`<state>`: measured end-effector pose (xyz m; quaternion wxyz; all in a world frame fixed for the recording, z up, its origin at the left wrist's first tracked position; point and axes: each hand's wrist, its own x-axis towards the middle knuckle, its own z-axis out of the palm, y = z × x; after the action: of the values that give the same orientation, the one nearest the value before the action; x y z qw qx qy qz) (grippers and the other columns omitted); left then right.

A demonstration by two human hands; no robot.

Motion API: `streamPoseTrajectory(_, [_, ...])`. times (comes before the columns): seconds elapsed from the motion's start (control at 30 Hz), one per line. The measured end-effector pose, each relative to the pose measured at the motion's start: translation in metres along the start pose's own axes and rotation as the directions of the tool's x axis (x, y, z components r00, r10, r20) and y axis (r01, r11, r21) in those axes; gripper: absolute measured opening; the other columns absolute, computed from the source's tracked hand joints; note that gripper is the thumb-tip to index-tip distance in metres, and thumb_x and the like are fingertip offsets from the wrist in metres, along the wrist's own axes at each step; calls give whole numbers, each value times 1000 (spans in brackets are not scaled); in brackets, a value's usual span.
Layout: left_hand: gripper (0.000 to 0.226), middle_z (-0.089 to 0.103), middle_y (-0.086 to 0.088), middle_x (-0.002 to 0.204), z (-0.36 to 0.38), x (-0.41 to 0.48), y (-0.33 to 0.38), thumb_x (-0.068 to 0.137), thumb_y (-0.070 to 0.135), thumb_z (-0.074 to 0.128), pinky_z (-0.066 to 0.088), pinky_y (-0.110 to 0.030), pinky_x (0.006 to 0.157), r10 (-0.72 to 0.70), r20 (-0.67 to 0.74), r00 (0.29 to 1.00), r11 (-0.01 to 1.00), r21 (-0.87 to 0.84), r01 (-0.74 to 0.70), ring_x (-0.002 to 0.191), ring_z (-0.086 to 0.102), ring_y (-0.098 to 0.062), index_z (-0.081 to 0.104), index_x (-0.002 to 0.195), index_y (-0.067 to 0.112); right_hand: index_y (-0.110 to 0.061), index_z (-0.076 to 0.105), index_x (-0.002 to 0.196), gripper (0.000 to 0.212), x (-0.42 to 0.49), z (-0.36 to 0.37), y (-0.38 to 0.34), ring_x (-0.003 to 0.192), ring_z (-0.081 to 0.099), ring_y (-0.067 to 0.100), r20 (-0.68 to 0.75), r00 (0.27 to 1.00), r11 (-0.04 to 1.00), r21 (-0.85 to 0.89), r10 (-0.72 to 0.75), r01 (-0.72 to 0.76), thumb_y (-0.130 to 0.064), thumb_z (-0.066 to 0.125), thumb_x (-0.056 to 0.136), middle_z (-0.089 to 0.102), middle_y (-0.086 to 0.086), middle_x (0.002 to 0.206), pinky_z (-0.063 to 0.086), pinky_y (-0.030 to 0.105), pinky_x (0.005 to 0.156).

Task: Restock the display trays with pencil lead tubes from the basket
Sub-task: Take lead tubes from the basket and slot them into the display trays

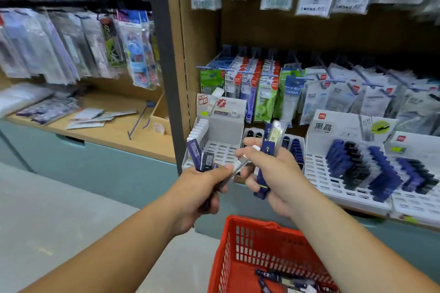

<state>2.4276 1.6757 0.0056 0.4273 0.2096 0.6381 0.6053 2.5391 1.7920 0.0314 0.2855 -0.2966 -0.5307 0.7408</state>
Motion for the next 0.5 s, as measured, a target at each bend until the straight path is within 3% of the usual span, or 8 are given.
streamPoseTrajectory(0.1, [17, 54, -8, 73, -14, 11, 8, 94, 32, 74, 34, -24, 50, -8, -4, 1000, 999, -33, 8, 48, 35, -18, 65, 93, 18, -3, 59, 124, 26, 1, 2, -6, 59, 58, 21, 86, 995, 999, 30, -42, 39, 3, 56, 99, 76, 18, 107, 31, 26, 39])
streamPoseTrajectory(0.27, [13, 52, -6, 65, -31, 27, 17, 96, 28, 71, 34, -23, 48, -99, 44, 994, 983, -151, 105, 45, 33, -14, 64, 93, 18, -4, 60, 123, 27, 4, 5, -13, 61, 56, 21, 183, 979, 991, -79, -88, 104, 7, 57, 98, 75, 17, 113, 34, 23, 41])
streamPoseTrajectory(0.4, [20, 55, -6, 65, -46, 30, 16, 97, 36, 69, 34, -22, 45, -146, 87, 986, 969, -187, 160, 44, 35, -13, 68, 103, 17, -19, 70, 99, 9, 15, 21, -10, 55, 52, 22, 99, 980, 931, -310, -171, 194, -10, 69, 97, 72, 21, 83, 33, 25, 42])
streamPoseTrajectory(0.5, [28, 67, -11, 73, -61, 30, 9, 97, 42, 69, 36, -22, 47, -144, 53, 988, 971, -187, 151, 45, 40, -12, 71, 105, 16, -15, 68, 101, 12, 27, 33, -7, 55, 56, 20, 26, 986, 887, -434, -165, 160, -20, 75, 92, 62, 10, 66, 37, 24, 43])
